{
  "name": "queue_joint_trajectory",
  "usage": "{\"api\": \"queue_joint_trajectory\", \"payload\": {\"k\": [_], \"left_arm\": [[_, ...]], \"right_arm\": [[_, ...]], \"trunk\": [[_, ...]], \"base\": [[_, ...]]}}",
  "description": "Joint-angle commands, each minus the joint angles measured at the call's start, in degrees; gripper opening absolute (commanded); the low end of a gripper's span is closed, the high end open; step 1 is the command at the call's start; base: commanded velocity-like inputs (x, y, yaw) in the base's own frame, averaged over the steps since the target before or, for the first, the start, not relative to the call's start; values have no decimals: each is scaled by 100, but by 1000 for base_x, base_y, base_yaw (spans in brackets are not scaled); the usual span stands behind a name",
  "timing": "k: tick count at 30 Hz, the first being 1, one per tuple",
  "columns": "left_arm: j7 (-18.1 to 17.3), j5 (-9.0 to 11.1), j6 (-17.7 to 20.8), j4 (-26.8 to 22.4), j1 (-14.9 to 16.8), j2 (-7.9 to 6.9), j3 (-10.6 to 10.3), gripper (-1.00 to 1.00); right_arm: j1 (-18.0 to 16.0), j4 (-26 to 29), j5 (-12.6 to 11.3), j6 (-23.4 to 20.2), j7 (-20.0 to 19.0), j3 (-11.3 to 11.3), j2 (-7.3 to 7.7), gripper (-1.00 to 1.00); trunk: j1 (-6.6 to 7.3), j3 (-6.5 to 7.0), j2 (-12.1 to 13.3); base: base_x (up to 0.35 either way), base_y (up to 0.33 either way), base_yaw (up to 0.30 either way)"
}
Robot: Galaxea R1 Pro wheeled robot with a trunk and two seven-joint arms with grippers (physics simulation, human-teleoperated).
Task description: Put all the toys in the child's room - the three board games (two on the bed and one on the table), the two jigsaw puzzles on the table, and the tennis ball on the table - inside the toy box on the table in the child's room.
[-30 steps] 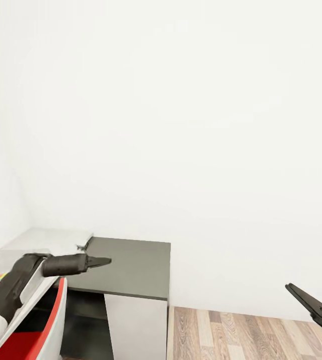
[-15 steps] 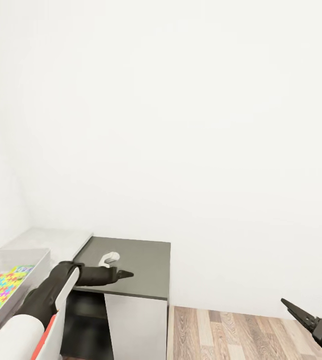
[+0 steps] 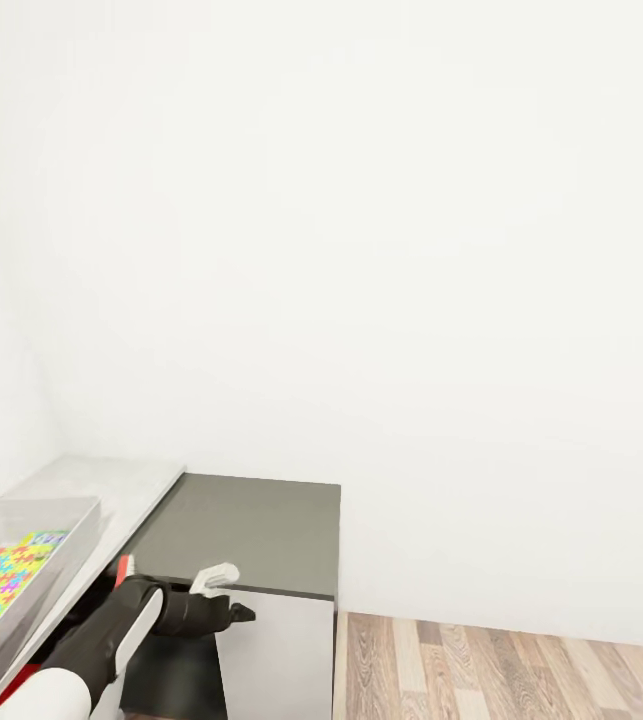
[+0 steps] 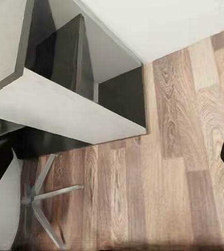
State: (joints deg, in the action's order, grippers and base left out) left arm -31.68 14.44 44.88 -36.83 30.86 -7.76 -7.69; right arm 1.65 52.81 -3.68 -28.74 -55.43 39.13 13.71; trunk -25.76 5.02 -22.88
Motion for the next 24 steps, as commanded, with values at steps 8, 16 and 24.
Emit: {"api": "queue_joint_trajectory", "payload": {"k": [8,16,24], "left_arm": [[213,34,-45,220,-9,111,-46,100],[239,33,-76,237,-9,124,-51,100],[283,33,-128,250,-9,130,-56,100]], "right_arm": [[-5,-730,62,476,543,-1,39,100],[-7,-787,85,587,598,-10,3,100],[-7,-792,92,605,611,-12,0,100]], "trunk": [[-2,0,-3],[-2,0,-3],[-2,0,-3]], "base": [[-93,0,0],[-237,0,0],[-42,0,0]]}}
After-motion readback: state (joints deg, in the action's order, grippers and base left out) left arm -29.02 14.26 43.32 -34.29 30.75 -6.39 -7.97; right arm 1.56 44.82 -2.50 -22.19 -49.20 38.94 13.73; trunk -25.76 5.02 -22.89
